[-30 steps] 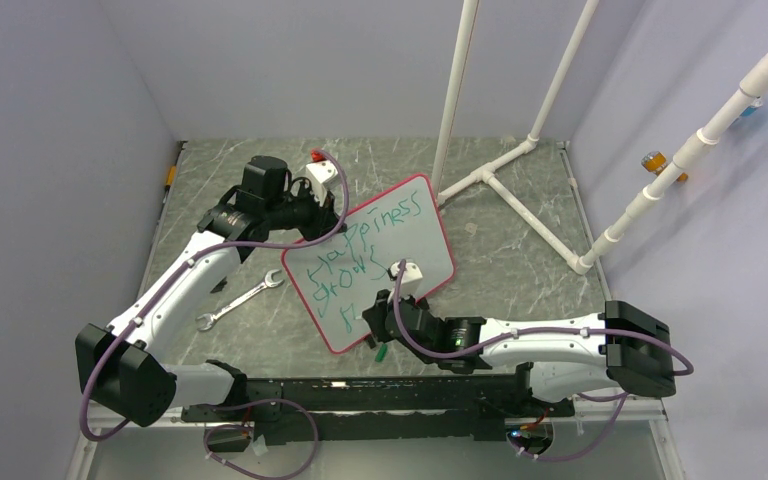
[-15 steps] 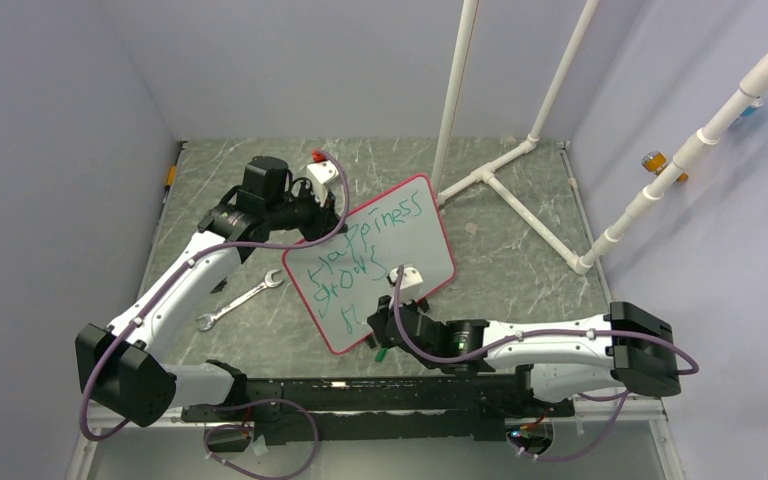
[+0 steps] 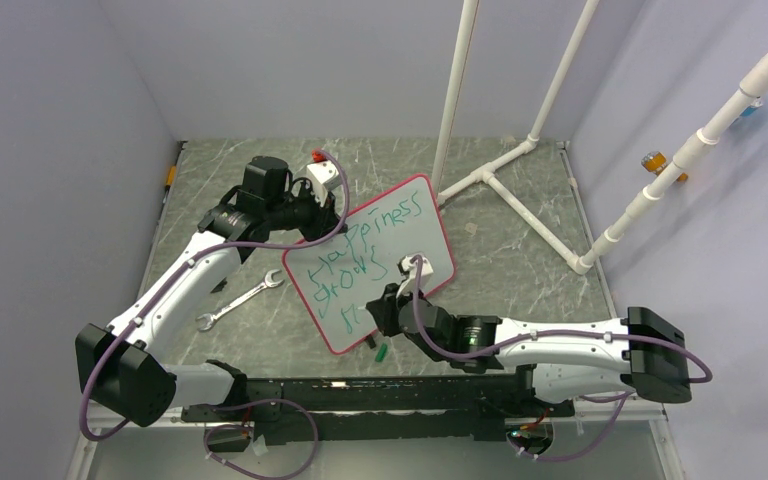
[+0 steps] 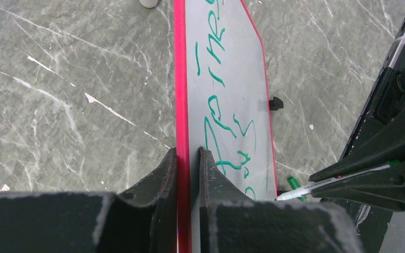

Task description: Write a sentence on the whiteboard

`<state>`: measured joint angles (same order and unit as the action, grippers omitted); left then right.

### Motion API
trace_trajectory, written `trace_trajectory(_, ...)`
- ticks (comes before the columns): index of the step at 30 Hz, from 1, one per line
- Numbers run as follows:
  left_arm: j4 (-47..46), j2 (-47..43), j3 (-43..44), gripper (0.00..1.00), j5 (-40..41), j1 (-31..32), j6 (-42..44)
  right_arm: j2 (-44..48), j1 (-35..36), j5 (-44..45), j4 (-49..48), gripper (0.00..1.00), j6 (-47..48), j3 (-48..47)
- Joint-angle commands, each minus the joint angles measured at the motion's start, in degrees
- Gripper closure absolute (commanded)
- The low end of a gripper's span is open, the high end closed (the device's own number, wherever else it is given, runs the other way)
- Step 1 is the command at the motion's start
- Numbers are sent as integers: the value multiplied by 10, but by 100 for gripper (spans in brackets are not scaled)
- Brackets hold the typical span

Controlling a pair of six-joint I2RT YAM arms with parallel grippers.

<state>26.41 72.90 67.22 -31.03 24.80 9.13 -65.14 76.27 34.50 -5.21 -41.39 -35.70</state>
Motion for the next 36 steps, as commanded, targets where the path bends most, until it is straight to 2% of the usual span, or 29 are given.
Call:
trace_trajectory(1,-19,-7,14,100,31,1,33,-15,-15,0,-27,100,8,-6)
trace_trajectory(21,-17,-6,14,100,34,1,36,-11,-62,-32,-37,100,4,18)
trace_trajectory(36,-17,-6,13,100,32,0,35,-22,-72,-61,-50,100,37,-10)
